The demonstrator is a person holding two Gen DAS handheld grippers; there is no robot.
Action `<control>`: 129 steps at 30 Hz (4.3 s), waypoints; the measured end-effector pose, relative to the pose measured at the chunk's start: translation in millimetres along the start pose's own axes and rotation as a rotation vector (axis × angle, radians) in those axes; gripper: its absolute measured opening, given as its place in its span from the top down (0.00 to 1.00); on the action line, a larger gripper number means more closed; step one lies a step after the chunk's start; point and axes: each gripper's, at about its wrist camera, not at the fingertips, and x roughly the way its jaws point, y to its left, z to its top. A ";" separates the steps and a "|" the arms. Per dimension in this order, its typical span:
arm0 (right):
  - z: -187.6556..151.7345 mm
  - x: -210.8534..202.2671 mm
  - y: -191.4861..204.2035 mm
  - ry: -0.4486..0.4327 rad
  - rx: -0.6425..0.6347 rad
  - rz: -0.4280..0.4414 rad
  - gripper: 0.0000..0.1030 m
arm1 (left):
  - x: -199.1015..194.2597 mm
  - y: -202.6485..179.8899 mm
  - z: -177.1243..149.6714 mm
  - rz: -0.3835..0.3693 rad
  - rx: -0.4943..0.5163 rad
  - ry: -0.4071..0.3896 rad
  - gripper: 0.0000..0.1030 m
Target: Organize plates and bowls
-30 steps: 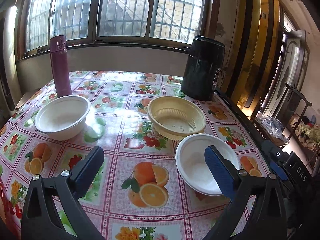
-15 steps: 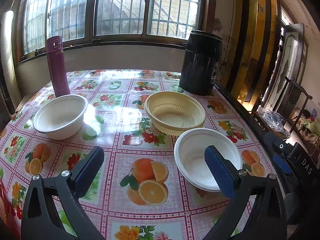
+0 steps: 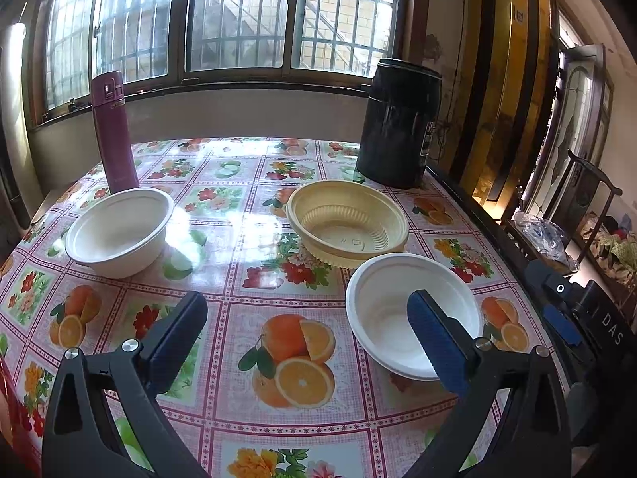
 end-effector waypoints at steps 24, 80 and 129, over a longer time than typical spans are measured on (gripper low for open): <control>-0.3 2.3 -0.2 -0.004 0.002 0.007 0.08 | 1.4 -3.5 -1.3 -0.002 0.008 0.008 0.02; 1.0 4.8 0.6 0.001 0.012 0.019 0.08 | 3.7 -5.3 -5.6 -0.025 0.035 0.045 0.02; 2.3 3.4 -1.7 -0.001 0.016 0.032 0.08 | 9.1 -14.9 -14.0 -0.043 0.068 0.085 0.02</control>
